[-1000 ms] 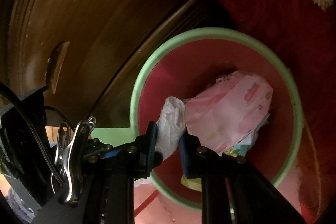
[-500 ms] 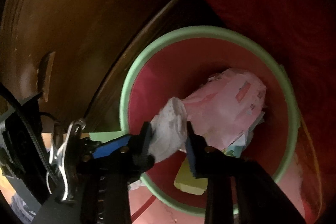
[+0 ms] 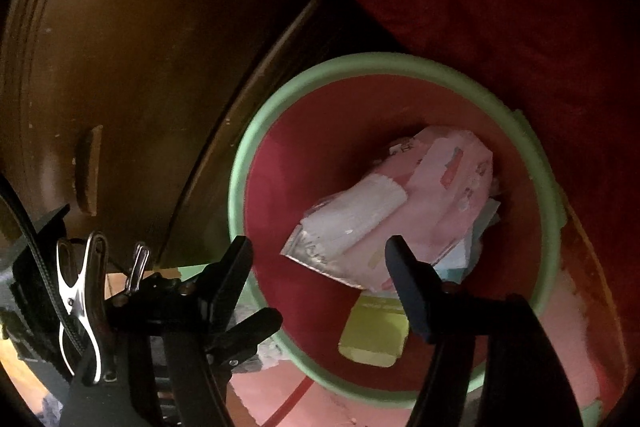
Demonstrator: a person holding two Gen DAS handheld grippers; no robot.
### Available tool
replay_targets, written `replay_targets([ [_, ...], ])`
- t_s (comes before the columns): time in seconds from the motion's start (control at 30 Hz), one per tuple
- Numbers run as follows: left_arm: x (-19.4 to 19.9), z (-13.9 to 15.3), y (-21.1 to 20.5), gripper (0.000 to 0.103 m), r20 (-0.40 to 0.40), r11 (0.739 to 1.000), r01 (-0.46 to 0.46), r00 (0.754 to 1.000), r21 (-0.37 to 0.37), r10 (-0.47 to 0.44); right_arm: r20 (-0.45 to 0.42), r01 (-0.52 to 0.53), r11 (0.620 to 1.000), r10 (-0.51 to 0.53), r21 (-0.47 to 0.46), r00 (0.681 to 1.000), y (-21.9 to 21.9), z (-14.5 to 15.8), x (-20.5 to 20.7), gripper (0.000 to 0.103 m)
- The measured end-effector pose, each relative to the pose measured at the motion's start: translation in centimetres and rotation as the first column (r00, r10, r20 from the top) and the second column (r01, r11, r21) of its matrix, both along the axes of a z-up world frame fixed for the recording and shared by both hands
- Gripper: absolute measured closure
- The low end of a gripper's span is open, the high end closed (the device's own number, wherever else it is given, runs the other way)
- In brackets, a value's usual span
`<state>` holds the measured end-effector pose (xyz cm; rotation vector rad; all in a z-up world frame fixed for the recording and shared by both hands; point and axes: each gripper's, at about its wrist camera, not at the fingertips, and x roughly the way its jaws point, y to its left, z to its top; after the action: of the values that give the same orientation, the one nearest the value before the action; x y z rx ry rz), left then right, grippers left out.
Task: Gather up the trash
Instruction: 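Move both open tools back up to the bedside table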
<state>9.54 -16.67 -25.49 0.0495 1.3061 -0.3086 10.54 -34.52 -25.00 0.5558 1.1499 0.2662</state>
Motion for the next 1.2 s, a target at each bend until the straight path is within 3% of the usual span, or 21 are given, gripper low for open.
replay_targets([
  [0.33,-2.4,3.9,-0.4,0.045,0.155,0.997,-0.015,0.988,0.075,0.003,0.053,-0.002,1.0,0.002,0.01,0.999,1.5,2.1,-2.4,0.033],
  [0.57,-4.4,8.3,0.2,0.046,0.246,0.997,-0.029,0.969,0.075,0.009,0.078,0.027,0.994,-0.035,0.105,0.996,1.6,4.3,-4.4,0.033],
  [0.77,-6.2,12.5,0.9,0.046,0.332,0.996,-0.062,0.943,0.061,0.038,0.224,-0.007,0.985,-0.032,0.172,0.974,2.6,8.2,-6.5,0.033],
  [0.9,-7.4,15.6,1.3,0.046,0.42,0.997,-0.073,0.906,0.04,0.049,0.391,-0.051,0.98,-0.029,0.193,0.92,3.4,11.5,-8.0,0.033],
  [0.97,-8.1,17.3,1.5,0.046,0.479,0.996,-0.079,0.877,0.041,0.05,0.476,-0.092,0.975,-0.016,0.203,0.879,4.0,13.7,-8.8,0.033],
  [1.13,-9.1,21.6,1.9,0.045,0.611,0.994,-0.091,0.791,0.065,0.033,0.671,-0.124,0.99,0.051,0.061,0.74,5.9,18.5,-11.0,0.033],
  [1.2,-8.9,22.6,2.4,0.045,0.629,0.993,-0.1,0.776,0.055,0.043,0.686,-0.137,0.99,0.072,0.04,0.724,6.4,19.6,-11.1,0.033],
])
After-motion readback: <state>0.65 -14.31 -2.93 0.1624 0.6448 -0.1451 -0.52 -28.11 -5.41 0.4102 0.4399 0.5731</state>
